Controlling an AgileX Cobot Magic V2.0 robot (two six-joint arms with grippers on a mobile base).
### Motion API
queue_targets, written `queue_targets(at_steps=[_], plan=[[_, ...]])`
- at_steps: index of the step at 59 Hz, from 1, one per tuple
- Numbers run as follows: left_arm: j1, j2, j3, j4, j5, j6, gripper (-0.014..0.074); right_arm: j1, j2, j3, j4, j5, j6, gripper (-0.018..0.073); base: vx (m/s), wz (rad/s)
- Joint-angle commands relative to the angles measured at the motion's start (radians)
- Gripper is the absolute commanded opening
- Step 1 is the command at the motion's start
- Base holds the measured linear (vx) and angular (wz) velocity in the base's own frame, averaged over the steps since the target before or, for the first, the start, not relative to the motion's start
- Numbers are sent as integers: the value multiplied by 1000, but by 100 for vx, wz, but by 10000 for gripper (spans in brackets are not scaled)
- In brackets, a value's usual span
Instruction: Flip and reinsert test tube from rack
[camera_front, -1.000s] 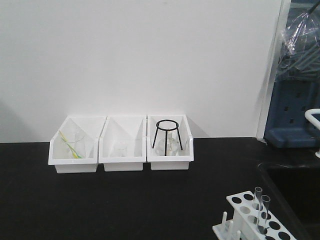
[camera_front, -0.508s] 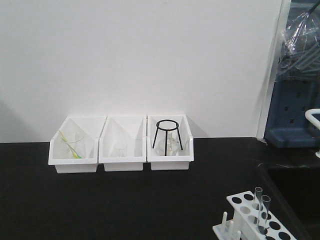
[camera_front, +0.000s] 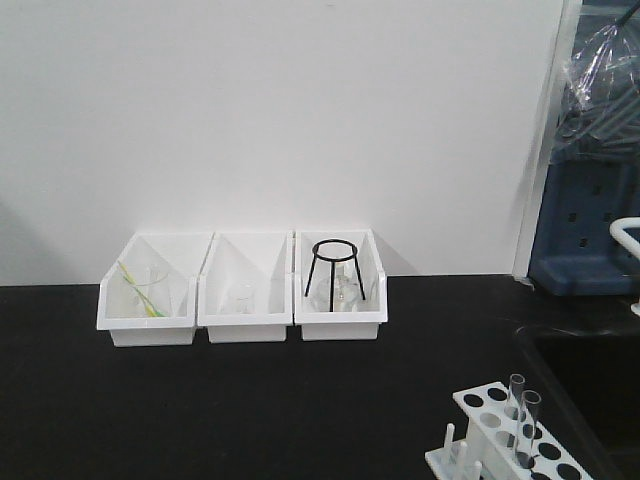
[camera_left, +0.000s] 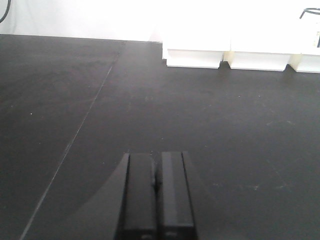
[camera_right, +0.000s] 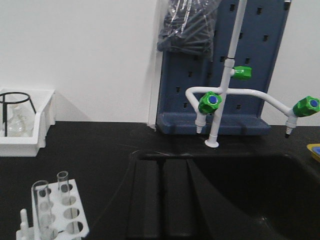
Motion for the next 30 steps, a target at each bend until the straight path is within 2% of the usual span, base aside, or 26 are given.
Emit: queue_targets(at_steps=[1,18,20,22,30], plan=[[-5,-13,1,-4,-86,0,-6,-3,-73,67,67,-61,-66,-12,0,0],[-5,-13,1,-4,-86,0,-6,-3,-377,508,-74,-233,318,-12,0,0],[-5,-13,1,-4,-86,0,-6,-3,-409,540,-83,-249,347,-12,0,0],[-5,-13,1,-4,-86,0,-6,-3,-440,536,-89,-200,371,-12,0,0],[-5,-13,1,-4,-88,0,-6,-3,-442,534,-124,-205,386,-12,0,0]])
